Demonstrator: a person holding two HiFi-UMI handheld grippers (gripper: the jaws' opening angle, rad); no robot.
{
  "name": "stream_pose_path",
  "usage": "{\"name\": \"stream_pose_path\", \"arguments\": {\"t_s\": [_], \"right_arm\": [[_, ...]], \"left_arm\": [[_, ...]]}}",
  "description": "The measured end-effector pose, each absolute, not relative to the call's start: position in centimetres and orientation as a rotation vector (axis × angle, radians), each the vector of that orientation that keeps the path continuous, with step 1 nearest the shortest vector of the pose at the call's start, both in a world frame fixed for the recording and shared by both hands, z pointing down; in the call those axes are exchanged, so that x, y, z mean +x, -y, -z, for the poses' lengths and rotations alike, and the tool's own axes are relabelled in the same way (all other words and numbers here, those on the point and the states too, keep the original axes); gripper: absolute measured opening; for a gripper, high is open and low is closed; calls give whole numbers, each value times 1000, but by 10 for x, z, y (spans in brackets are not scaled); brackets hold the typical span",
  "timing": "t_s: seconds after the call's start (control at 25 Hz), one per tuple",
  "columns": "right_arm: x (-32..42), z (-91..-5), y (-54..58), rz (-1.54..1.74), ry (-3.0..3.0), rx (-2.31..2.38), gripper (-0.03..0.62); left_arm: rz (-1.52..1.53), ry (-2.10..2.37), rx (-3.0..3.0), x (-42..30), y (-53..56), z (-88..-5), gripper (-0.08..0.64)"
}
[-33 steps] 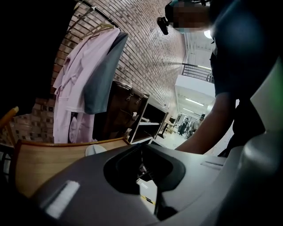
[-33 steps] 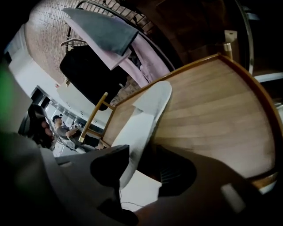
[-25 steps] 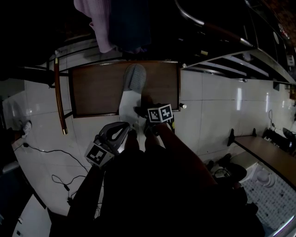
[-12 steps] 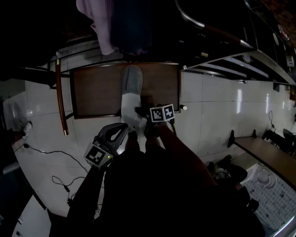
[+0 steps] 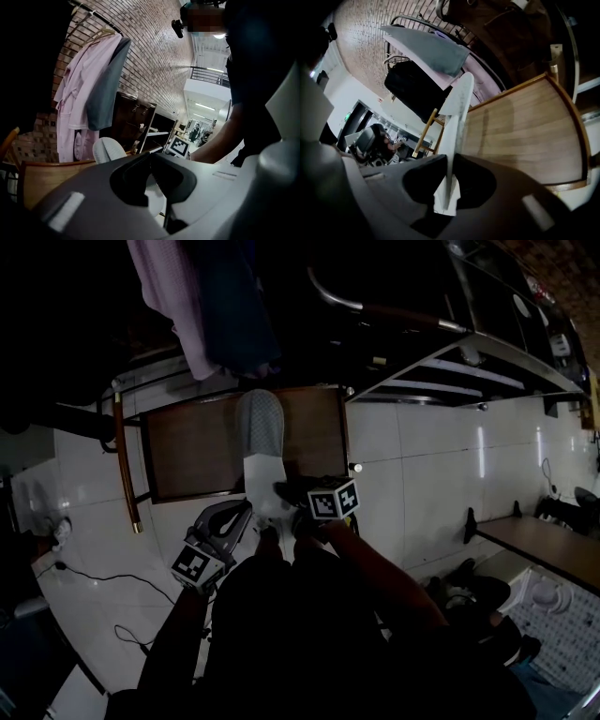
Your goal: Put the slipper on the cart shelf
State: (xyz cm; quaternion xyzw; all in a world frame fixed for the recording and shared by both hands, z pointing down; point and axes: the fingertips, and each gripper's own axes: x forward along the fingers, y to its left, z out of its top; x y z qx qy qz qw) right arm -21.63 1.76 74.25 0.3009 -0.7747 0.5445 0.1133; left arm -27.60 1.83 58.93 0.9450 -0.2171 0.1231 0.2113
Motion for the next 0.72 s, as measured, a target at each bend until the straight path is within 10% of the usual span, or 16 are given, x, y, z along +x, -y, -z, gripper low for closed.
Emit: {"name": "stream_pose_path", "arguments": {"t_s": [0.72], "right_arm": [[-147, -540, -38, -1113, 2629, 1080, 58]], "left_arm": [[-176, 625, 2744, -231, -33, -483, 6]]}}
